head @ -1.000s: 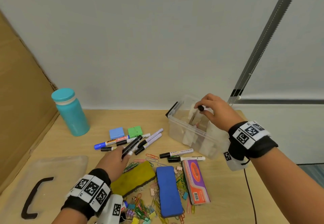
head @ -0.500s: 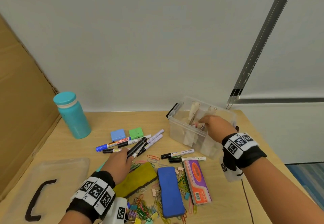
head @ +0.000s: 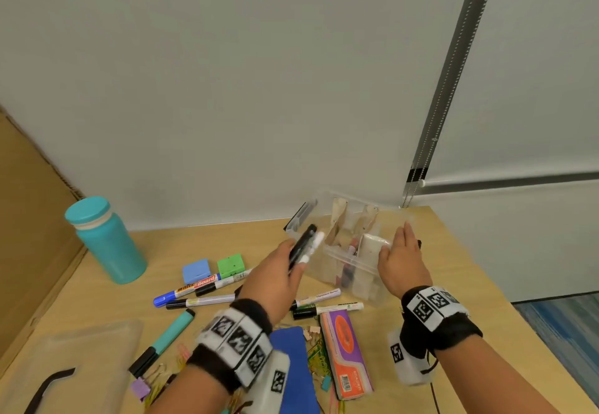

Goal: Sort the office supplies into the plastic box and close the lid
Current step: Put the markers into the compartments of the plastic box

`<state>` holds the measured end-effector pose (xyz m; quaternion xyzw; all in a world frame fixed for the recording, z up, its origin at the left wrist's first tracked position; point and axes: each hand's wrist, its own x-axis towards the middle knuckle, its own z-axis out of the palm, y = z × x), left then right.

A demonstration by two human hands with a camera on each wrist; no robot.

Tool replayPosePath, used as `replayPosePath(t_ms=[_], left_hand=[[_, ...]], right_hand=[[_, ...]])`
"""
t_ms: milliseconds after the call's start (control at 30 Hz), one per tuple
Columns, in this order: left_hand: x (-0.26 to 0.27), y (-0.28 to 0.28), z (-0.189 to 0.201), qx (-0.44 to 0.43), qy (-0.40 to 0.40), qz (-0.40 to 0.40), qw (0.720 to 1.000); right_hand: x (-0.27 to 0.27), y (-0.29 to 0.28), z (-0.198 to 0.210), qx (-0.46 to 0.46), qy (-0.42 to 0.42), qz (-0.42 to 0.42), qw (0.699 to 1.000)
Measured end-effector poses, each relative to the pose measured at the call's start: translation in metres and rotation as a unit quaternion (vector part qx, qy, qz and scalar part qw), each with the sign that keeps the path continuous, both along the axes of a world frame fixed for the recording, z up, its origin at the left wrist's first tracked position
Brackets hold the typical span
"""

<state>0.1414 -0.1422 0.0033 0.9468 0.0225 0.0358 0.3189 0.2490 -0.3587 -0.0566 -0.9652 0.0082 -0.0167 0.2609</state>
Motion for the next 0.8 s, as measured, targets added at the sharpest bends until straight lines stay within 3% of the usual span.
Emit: replayPosePath(t_ms=[167,300,400,500,633,800], left_hand=[[0.072,-0.055,0.005,0.128,0.010,0.004,0.992],[0.107,-0.083,0.006,0.275,0.054,-0.033,0.959],[0.124,-0.092,0.004,0.309,0.058,-0.043,0.948],[0.132,-0.094,0.002,0.297,0.075,-0.033,0.951],[0.125,-0.090,0.004,0.215,0.085,-0.036,0.972],[0.069,-0.064,-0.006,0.094,-0.055,-0.034,0.993]], right_hand=[[-0.003,0.000,0.000,0.011,-0.007,0.006,1.000],[-0.004,0.000,-0.001,0.010,-0.017,0.010,1.000],[-0.004,0.000,-0.002,0.012,-0.023,0.014,1.000],[-0.006,0.000,-0.001,0.012,-0.025,0.018,0.999],[-0.007,-0.001,0.001,0.004,-0.029,0.019,0.999],[-0.008,-0.001,0.001,0.006,-0.031,0.021,0.999]])
